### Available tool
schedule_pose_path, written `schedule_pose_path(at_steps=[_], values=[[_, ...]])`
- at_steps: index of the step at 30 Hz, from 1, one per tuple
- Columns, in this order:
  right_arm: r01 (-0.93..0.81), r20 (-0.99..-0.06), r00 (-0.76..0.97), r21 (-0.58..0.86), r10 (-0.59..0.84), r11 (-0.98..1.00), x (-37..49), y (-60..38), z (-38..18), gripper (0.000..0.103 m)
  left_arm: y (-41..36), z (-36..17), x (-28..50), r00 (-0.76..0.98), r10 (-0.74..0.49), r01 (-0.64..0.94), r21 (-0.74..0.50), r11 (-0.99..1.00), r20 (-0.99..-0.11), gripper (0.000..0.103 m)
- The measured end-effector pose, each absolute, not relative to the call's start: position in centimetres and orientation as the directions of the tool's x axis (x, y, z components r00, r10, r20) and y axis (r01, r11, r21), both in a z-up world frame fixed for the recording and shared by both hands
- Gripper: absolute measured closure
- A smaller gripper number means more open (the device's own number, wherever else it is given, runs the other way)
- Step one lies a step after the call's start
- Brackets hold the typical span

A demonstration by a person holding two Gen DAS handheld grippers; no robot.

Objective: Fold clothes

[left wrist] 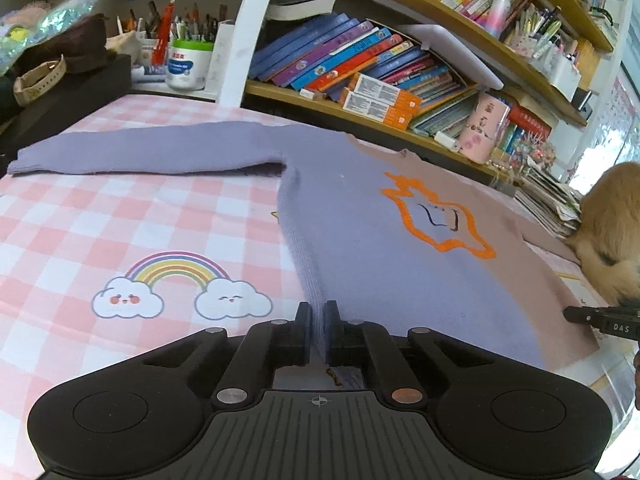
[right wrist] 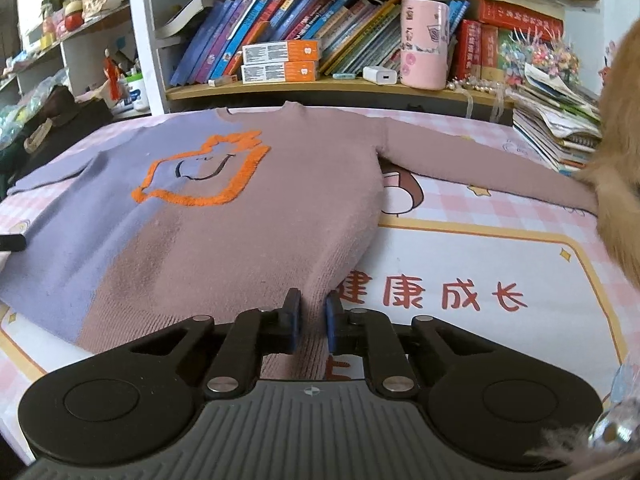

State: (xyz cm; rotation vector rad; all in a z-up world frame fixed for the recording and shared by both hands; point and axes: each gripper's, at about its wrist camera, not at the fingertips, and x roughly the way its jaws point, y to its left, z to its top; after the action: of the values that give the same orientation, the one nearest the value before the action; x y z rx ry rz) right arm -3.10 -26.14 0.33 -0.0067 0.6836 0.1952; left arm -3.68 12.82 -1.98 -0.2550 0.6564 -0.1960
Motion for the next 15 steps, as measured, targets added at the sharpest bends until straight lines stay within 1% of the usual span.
schedule_pose_path(at_steps=[15], values=[[-0.186, -0.628, 0.759, 0.045, 0.172, 0.982, -3.15, -26.18, 0.17, 0.091, 12.89, -1.82, -3.39, 0.765, -0.265, 0.107, -0.290, 0.951, -0.587, 0.099]])
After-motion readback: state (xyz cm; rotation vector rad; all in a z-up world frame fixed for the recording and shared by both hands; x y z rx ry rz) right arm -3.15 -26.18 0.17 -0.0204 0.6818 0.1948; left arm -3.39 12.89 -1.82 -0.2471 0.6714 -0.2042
